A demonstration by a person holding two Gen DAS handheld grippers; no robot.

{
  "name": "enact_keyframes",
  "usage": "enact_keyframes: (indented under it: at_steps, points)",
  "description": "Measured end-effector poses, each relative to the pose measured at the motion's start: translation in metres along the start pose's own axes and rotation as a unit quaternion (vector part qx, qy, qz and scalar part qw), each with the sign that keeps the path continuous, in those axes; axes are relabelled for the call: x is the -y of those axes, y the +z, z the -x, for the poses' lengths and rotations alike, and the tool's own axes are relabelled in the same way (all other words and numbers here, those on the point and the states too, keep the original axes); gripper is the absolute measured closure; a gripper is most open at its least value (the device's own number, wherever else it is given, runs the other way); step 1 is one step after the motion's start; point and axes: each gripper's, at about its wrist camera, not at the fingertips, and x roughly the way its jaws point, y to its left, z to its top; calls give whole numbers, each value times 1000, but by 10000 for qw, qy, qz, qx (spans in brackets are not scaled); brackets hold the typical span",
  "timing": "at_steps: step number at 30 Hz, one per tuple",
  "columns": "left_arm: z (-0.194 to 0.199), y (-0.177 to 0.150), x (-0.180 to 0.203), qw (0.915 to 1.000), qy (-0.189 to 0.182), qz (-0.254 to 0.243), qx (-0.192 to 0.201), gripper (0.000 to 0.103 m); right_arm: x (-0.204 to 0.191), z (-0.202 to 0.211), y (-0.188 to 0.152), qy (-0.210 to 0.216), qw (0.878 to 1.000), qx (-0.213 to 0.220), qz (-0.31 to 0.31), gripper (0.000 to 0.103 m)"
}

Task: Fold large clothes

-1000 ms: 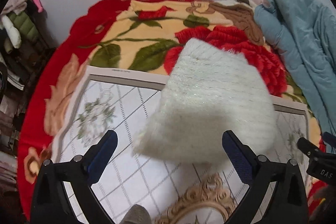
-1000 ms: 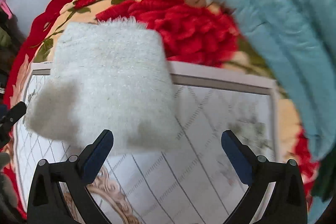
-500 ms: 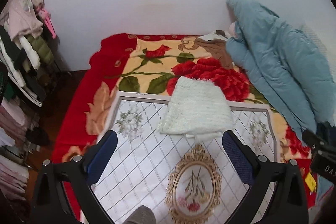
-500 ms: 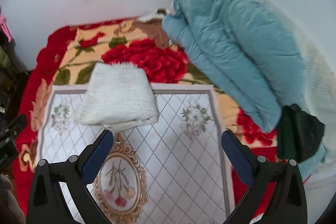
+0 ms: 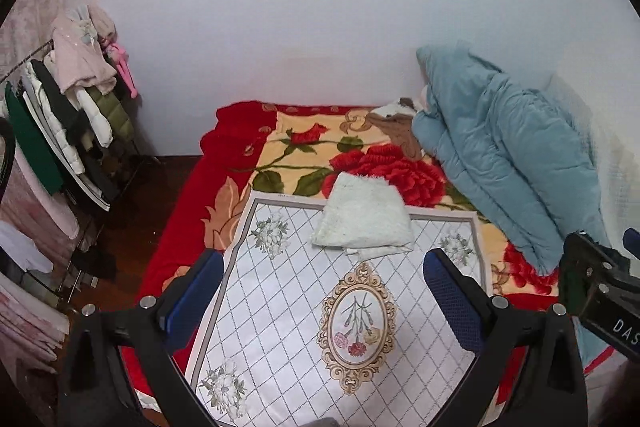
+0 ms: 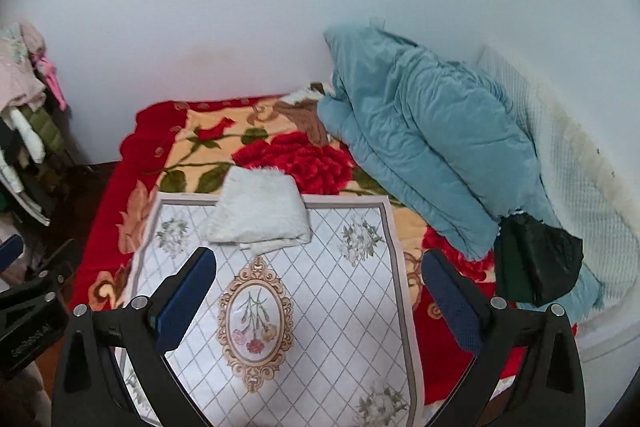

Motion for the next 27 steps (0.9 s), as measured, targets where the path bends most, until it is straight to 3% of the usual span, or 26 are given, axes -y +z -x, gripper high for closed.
enact_keyframes:
  at_steps: [13, 27]
  points:
    - [59, -7, 5, 9988, -40, 78, 472, 1, 20, 100, -9, -15, 9978, 645, 144, 0]
    - [76, -19, 4, 9983, 48, 150, 567, 0, 21, 114, -9, 92, 9972, 665, 324, 0]
